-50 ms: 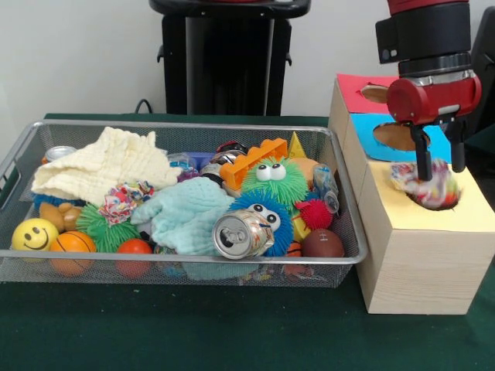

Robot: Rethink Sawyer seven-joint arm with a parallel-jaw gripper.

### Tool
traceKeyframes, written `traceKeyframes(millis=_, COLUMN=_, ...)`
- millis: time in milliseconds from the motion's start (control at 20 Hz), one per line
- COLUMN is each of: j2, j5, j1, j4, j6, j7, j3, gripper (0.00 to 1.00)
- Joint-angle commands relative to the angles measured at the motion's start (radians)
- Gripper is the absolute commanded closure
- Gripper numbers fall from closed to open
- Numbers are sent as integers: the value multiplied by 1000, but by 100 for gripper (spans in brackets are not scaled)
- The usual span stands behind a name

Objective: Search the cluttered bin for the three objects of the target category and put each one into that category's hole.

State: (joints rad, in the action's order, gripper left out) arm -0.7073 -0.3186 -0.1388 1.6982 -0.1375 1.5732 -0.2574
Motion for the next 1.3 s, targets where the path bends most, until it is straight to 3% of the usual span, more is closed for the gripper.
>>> traceKeyframes(millis=50, j2=-40, j5=-12, j1=-6, j4=48, j6=-148, j7=30, j3=-69, gripper=0)
traceKeyframes(millis=600, j2=-52, j5=-18, j1=15, j4=43, j6=-142, j7=48, j3=-48, gripper=0)
traceKeyframes(millis=800, j2=-21, j5=-19, j1=5, j4=41, j6=-143, j7=39, j3=-61, gripper=0)
traceKeyframes(millis=1050, j2=-9, j5=-20, j1=2, j4=36, j6=-241, j7=-14, j3=-67, gripper=0)
traceKeyframes(millis=1100, j2=-7, j5=-21, j1=2, j4=32, j6=-261, j7=-20, j3=-68, gripper=100)
traceKeyframes(millis=1300, j2=1, j5=-23, j1=15, j4=7, j6=-330, j7=-40, j3=-57, gripper=100)
